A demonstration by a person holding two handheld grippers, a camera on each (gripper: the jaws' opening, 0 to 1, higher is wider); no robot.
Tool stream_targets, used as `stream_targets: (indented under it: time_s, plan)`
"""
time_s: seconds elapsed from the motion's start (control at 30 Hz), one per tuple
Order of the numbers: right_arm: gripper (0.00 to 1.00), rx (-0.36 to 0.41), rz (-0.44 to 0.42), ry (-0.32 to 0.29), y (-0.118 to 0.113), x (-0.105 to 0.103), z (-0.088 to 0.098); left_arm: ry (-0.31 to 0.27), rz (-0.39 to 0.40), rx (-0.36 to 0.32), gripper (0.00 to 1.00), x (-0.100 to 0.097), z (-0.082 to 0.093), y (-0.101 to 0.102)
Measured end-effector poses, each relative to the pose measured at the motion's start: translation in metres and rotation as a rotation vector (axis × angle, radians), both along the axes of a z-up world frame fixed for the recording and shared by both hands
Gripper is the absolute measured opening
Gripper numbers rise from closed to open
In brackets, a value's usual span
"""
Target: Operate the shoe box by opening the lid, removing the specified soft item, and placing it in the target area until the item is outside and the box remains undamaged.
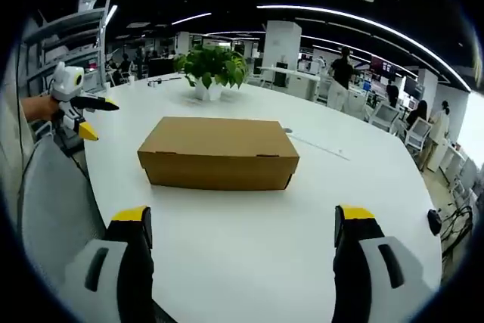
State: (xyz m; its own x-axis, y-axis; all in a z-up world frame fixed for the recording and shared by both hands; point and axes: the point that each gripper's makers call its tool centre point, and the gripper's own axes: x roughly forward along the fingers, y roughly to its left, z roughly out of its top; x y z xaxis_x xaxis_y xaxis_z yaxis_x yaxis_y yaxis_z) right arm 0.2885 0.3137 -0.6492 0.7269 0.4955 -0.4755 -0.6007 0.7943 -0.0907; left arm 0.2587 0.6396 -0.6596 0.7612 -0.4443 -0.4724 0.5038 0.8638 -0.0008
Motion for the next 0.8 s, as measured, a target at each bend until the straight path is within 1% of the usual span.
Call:
stream_targets:
  time_s: [0.8]
  plan:
    - [0.96,0.02,0.011,0.008,-0.0018,0.0007,0.0019,0.007,-0.018,0.012,0.97,-0.0025,-0.0023,-0.0062]
